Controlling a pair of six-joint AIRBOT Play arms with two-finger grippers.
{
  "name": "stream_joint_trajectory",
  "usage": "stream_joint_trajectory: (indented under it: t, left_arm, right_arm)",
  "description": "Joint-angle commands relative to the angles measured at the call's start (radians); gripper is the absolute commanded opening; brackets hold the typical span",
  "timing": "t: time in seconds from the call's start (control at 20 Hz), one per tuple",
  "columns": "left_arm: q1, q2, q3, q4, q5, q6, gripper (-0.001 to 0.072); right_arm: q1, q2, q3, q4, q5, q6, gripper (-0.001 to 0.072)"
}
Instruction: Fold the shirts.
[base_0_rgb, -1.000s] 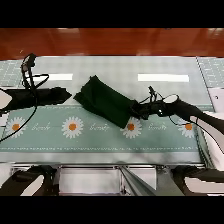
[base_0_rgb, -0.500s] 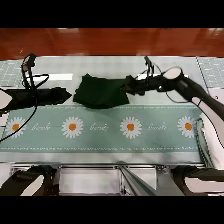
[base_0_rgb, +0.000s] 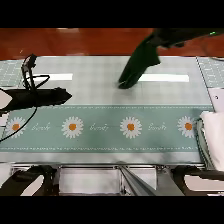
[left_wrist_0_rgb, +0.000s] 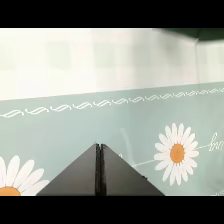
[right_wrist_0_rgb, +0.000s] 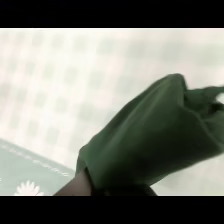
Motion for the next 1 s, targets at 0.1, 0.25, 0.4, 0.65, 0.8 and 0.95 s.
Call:
stream_joint_trajectory:
  t: [0.1,0.25,0.4,0.65,0.8,0.95]
  left_arm:
    - [0.000,0.000,0.000,-0.006,-0.058,0.000,0.0020]
    - [0.000,0.000,0.000,-0.006,-0.057,0.000,0.0020]
    - [0.000,0.000,0.000,-0.006,-0.057,0.000,0.0020]
    - [0.000,0.000,0.000,-0.006,-0.052,0.000,0.0020]
    - [0.000,0.000,0.000,-0.006,-0.045,0.000,0.0020]
    - [0.000,0.000,0.000,-0.006,-0.029,0.000,0.0020]
  right_arm:
    - [-0.339,0.114,0.092,-0.045,0.203,0.024,0.0021]
    - [-0.564,0.164,0.088,-0.044,0.311,0.001,0.0020]
    - [-0.766,0.197,0.056,-0.046,0.413,-0.023,0.0019]
    - [-1.021,0.274,-0.056,-0.118,0.515,-0.036,0.0020]
    - [-1.136,0.397,-0.270,-0.257,0.516,-0.061,0.0022]
    - [-1.247,0.564,-0.597,-0.390,0.515,-0.029,0.0022]
